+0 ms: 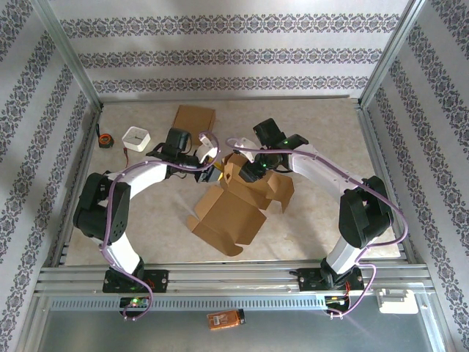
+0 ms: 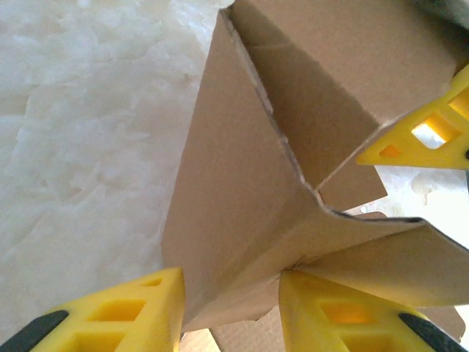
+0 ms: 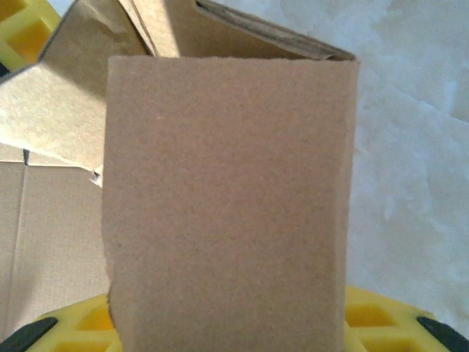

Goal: Fold the paper box

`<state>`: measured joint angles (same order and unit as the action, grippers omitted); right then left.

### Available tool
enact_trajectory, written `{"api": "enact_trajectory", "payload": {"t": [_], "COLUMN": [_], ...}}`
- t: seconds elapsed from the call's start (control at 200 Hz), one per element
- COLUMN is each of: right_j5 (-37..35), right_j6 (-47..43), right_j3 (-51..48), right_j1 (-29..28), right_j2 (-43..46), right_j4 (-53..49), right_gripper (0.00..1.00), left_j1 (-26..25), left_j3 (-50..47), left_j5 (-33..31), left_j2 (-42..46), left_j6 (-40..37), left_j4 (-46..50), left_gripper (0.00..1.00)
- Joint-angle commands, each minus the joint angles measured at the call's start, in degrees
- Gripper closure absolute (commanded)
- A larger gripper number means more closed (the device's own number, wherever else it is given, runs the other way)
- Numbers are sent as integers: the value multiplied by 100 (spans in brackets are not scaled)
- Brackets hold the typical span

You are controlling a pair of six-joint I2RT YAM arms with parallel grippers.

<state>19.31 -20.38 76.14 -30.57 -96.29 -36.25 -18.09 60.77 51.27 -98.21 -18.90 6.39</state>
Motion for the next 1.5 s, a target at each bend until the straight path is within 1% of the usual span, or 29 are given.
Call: {"api": "enact_trajectory", "payload": {"t": [0.0,0.095,0.265,0.43,0.56,0.615,0.675,0.72,0.824,0.894,0.944,1.019,1.049,1.079,1.139,1.199,1.294,1.384,1.494], "right_j5": [236,240,254,297,295,277,257,256,248,231,214,228,231,246,269,300,241,-96,-593], "right_j6": [-170,-161,-194,-203,-214,-229,-245,-255,-255,-243,-233,-224,-213,-191,-168,-171,-241,-346,-511], "right_j3": [85,106,94,68,50,41,33,20,24,24,24,39,48,58,85,81,18,-114,-388], "right_j1": [-114,-129,-143,-143,-149,-151,-147,-143,-147,-143,-143,-143,-147,-151,-160,-178,-217,-291,-413], "right_j2": [-58,-80,-73,-75,-68,-59,-46,-43,-48,-48,-53,-70,-81,-92,-117,-128,-136,-117,-1], "right_j4": [114,101,76,78,66,58,61,65,65,65,66,79,82,87,91,90,117,188,435], "right_gripper": [56,56,56,56,56,56,56,55,56,56,56,56,56,56,56,56,56,56,57], "left_j1": [-207,-361,-467,-508,-512,-514,-514,-512,-512,-510,-504,-516,-512,-521,-546,-571,-625,-670,-702], "left_j3": [162,186,165,51,-14,-43,-36,-12,132,242,274,214,146,46,-162,-266,-291,-350,-583], "left_j5": [208,323,122,185,440,576,586,610,630,547,434,488,549,597,597,494,307,240,134], "left_j2": [-149,-275,-461,-408,-367,-327,-292,-265,-201,-173,-148,-140,-139,-132,-131,-195,-340,-390,-314], "left_j6": [-161,-181,-3,308,360,238,104,-84,-609,-891,-908,-622,-397,-152,237,464,585,632,637], "left_j4": [-333,-305,-472,-996,-1125,-1038,-885,-645,63,505,568,224,-115,-494,-1219,-1663,-1850,-1933,-2045], "left_gripper": [62,61,61,53,51,52,53,55,56,55,55,51,48,42,39,39,42,44,44]}}
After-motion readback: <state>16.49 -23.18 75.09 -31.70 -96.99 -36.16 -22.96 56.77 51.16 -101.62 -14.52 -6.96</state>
